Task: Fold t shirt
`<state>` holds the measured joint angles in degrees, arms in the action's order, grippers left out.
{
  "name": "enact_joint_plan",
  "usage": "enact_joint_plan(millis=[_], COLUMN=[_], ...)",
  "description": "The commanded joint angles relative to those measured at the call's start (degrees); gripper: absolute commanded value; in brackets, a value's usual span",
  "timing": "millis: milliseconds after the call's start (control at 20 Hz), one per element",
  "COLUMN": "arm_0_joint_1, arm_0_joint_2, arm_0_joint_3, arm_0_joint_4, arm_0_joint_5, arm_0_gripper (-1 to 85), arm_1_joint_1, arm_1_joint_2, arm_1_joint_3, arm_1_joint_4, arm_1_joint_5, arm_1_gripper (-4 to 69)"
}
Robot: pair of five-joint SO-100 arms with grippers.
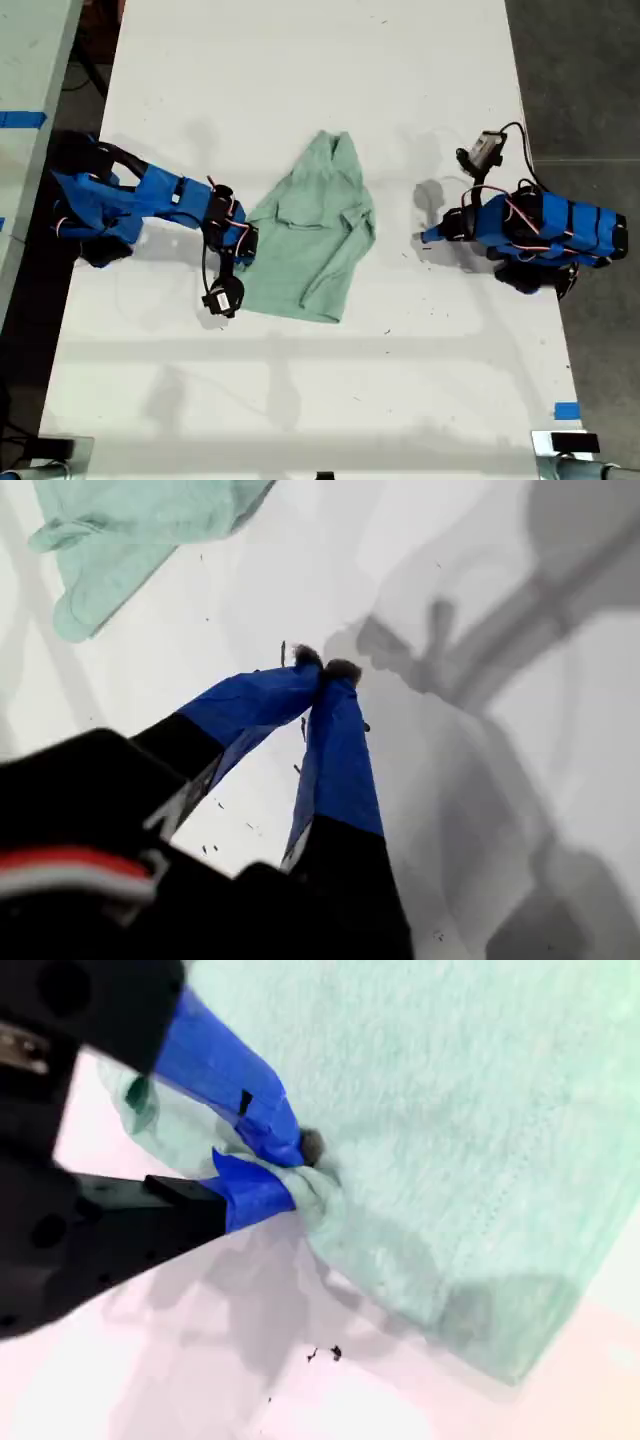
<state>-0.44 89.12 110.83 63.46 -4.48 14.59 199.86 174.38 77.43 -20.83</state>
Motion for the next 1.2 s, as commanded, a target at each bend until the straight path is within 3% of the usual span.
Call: enact_joint_plan(millis=[0, 250, 350, 450, 900, 950, 1050, 1150], arm_0_joint_1=[-0.6, 1.1, 1.1, 0.9, 1.6, 1.7, 1.8, 1.6], arm_0_joint_2=[4.0, -7.4, -13.4, -17.7, -24.1, -25.2, -26.6, -27.0], arm_0_joint_3=[-6.1, -37.8, -48.8, -54.4, -54.8, -54.8, -54.8, -54.8], arm_0_joint_4=[5.4, 22.6, 23.5, 22.1, 5.2, 3.7, 1.1, 0.7], arm_0_joint_5=[-0.9, 2.6, 5.7, 7.3, 14.6, 15.2, 15.9, 15.7], arm_0_gripper=[-0.3, -0.3, -0.3, -0.3, -0.2, 3.7, 20.5, 28.0], arm_1_joint_1=[-0.5, -0.4, -0.4, -0.5, -0.5, -0.5, -0.5, -0.6], arm_1_joint_2=[0.9, 0.9, 0.9, 0.9, 0.9, 0.9, 0.9, 0.9], arm_1_joint_3=[3.2, 3.2, 3.2, 3.2, 3.2, 3.2, 3.2, 3.2], arm_1_joint_4=[0.4, 0.4, 0.4, 0.4, 0.4, 0.4, 0.4, 0.4], arm_1_joint_5=[0.0, 0.0, 0.0, 0.0, -0.1, -0.1, -0.1, -0.1], arm_1_gripper=[1.2, 1.2, 1.2, 1.2, 1.2, 1.2, 1.2, 1.2])
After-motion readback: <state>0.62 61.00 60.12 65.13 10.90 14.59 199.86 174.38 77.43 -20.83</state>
